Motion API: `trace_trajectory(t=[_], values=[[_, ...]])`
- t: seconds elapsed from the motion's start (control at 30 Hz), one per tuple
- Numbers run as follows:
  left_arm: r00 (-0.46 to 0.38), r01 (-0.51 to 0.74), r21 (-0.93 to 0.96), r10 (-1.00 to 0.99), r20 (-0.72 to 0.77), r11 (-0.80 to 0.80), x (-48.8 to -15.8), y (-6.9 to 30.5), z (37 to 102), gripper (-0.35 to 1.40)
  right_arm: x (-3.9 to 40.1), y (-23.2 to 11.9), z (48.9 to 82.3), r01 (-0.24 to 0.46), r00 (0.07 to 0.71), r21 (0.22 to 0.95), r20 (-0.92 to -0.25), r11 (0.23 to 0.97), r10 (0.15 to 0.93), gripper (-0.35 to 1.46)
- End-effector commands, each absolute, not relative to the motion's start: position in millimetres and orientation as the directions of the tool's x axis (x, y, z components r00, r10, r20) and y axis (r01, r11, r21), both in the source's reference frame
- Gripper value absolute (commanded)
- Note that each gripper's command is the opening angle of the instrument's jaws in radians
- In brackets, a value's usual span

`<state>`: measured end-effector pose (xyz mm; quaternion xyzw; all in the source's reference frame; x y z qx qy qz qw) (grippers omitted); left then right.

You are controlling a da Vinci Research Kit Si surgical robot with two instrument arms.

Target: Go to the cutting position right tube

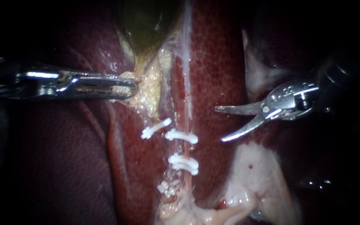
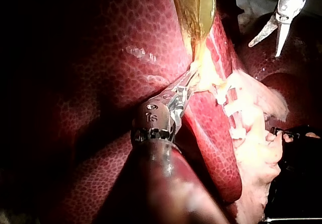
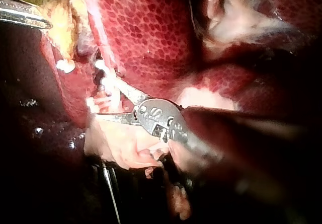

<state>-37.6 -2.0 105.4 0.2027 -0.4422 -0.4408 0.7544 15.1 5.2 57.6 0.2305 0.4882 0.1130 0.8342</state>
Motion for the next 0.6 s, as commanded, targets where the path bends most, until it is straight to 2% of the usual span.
trace_trajectory(t=[0.03,0.33,0.6], values=[[0.22,0.486,0.695,-0.844,0.489,0.53,-37.6,-2.0,105.4,-0.35,15.1,5.2,57.6,0.036,0.498,0.495,-0.762,0.868,0.414,1.43],[0.223,0.479,0.7,-0.845,0.486,0.529,-36.9,-1.4,104.9,-0.35,15.1,5.2,57.6,0.036,0.498,0.495,-0.762,0.868,0.414,1.43],[0.199,0.498,0.7,-0.853,0.483,0.512,-33.6,1.6,102.0,-0.35,15.2,5.2,57.8,0.035,0.499,0.495,-0.762,0.868,0.414,1.43]])
